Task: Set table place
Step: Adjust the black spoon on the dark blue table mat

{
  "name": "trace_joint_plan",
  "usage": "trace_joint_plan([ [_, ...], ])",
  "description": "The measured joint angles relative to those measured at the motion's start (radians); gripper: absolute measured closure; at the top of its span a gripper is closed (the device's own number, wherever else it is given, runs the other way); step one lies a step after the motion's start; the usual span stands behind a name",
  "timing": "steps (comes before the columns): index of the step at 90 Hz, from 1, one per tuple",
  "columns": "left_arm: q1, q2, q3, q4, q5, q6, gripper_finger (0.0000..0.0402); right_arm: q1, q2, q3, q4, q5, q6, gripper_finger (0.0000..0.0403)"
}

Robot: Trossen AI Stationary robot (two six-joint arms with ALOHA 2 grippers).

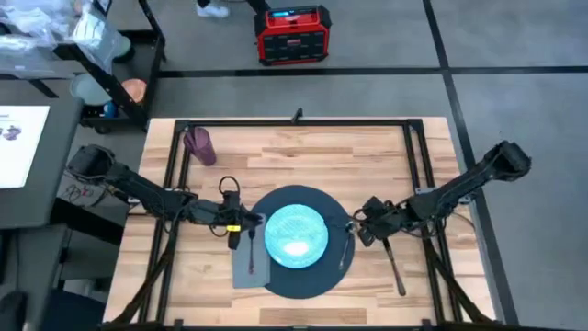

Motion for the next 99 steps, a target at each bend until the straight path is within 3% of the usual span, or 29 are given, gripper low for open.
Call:
trace_joint_plan([
  [48, 0.0, 0.0, 0.0, -0.003, 0.0, 0.0, 0.0345, -0.116, 0.05, 0.0, 0.099, -0.015, -0.107, 0.0403],
  [99, 0.0, 0.0, 0.0, -0.013, 0.001, 0.0, 0.0345, -0.156, 0.049, 0.0, 0.141, -0.049, -0.143, 0.0403],
])
